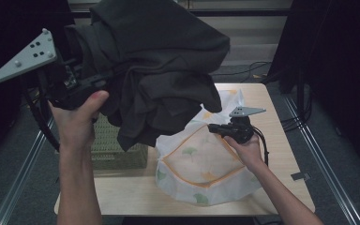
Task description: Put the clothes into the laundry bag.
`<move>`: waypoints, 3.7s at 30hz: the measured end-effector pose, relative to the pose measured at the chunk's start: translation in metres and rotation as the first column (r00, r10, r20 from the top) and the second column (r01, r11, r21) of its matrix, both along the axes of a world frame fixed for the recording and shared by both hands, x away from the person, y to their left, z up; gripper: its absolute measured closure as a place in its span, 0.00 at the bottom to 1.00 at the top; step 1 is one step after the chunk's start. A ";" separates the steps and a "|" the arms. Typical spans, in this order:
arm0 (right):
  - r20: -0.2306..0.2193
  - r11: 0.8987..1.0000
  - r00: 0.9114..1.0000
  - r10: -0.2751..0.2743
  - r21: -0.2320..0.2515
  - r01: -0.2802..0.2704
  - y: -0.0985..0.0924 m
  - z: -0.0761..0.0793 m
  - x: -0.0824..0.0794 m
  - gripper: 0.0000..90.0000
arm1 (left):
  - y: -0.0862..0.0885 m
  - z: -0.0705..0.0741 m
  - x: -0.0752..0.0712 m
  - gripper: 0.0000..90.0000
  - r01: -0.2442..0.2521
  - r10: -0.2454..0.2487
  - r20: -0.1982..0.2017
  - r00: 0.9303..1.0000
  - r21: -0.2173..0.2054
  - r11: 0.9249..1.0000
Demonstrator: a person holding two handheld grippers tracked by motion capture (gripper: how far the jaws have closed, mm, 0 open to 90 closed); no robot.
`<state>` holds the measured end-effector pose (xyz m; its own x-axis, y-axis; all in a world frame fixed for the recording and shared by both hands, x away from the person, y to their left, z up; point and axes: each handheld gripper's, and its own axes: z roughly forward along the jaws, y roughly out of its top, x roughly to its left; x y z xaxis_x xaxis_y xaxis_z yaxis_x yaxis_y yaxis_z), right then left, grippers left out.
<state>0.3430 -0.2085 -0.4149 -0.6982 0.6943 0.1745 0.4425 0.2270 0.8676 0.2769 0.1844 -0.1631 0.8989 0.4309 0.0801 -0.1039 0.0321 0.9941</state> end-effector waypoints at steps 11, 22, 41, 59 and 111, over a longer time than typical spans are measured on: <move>0.005 1.000 1.000 0.001 0.010 -0.001 -0.001 0.000 0.001 0.99 | -0.030 -0.011 0.003 0.75 0.074 -0.074 -0.026 0.997 0.004 0.997; -0.002 1.000 1.000 -0.002 0.030 0.002 -0.004 0.000 0.001 0.99 | -0.048 -0.038 0.002 0.75 0.136 -0.137 -0.057 0.989 -0.020 0.990; -0.025 0.996 1.000 -0.001 0.086 0.003 -0.012 0.002 0.004 0.99 | -0.047 -0.155 0.007 0.74 0.148 -0.144 -0.173 0.974 0.011 0.989; -0.031 1.000 1.000 0.003 0.027 -0.002 -0.008 -0.002 0.003 0.99 | -0.094 -0.244 0.012 0.74 0.215 -0.134 -0.311 0.941 0.243 0.946; 0.014 1.000 1.000 -0.025 0.000 0.025 -0.012 0.010 -0.007 0.99 | -0.101 -0.243 0.044 0.19 0.115 -0.028 -0.375 0.927 0.214 0.970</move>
